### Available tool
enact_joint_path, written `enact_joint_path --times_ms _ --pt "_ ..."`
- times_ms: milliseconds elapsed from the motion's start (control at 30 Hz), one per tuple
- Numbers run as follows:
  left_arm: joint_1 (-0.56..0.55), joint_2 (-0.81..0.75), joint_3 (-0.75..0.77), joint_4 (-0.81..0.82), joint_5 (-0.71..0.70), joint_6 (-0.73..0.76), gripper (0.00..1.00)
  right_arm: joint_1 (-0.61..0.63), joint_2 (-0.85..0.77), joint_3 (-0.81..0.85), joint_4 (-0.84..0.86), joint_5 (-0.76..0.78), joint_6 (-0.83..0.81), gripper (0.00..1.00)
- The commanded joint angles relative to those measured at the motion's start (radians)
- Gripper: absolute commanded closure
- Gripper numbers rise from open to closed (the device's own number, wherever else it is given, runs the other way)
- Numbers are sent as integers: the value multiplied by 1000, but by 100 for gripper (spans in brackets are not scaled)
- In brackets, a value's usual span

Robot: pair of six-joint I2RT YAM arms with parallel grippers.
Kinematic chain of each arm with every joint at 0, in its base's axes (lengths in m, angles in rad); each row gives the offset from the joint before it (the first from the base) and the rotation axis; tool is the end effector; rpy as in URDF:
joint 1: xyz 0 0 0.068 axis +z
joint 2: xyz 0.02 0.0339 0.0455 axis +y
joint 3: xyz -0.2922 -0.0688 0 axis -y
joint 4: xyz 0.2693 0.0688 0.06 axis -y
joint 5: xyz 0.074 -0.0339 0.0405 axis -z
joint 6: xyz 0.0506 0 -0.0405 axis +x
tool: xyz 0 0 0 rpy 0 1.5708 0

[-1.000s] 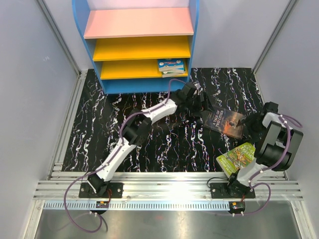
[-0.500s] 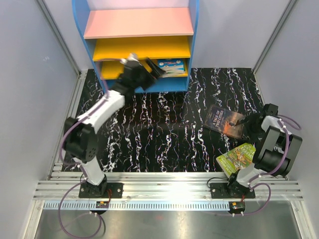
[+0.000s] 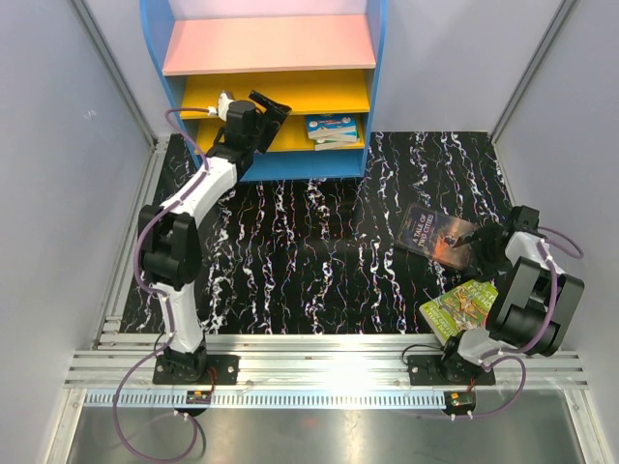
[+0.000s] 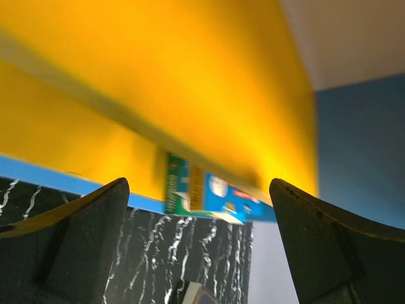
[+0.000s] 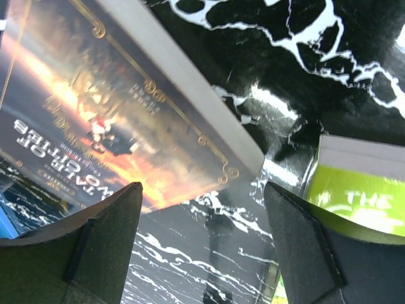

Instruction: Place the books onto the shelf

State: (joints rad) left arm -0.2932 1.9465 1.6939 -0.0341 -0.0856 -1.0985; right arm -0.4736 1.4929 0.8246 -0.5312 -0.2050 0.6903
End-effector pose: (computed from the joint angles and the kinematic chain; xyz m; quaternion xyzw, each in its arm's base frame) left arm 0.5013 -0.1468 0.3409 -0.3371 0.7261 -0.3572 0.4812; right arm 0.2633 -0.1234 0.1699 0.5216 0.8271 0.1198 0.1717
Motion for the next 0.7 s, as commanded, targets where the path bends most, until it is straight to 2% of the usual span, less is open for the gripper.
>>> enact_joint_path --times_ms 0,133,267,367,467,500,567,600,667 --pt "12 11 78 56 -88 -63 1 4 -63 36 -44 -17 -15 15" --pt "15 28 61 97 -126 -93 1 4 -101 35 -59 -19 -15 15" --pt "25 52 -17 275 -138 -191 1 4 -125 5 -52 -42 -8 16" --pt "28 103 -14 302 -155 -253 1 4 -126 -4 -55 -47 -9 18" --pt "32 135 -22 347 -161 -338 18 4 -134 -4 -64 -50 -23 18" --pt "34 153 -25 364 -157 -359 36 4 -140 2 -73 -50 -31 18" --pt "34 170 -17 396 -138 -400 61 4 -140 8 -81 -45 -49 19" --pt "34 178 -11 398 -119 -403 83 4 -140 14 -91 -43 -55 19" --pt "32 175 -2 387 -106 -394 99 4 -141 19 -99 -39 -70 19"
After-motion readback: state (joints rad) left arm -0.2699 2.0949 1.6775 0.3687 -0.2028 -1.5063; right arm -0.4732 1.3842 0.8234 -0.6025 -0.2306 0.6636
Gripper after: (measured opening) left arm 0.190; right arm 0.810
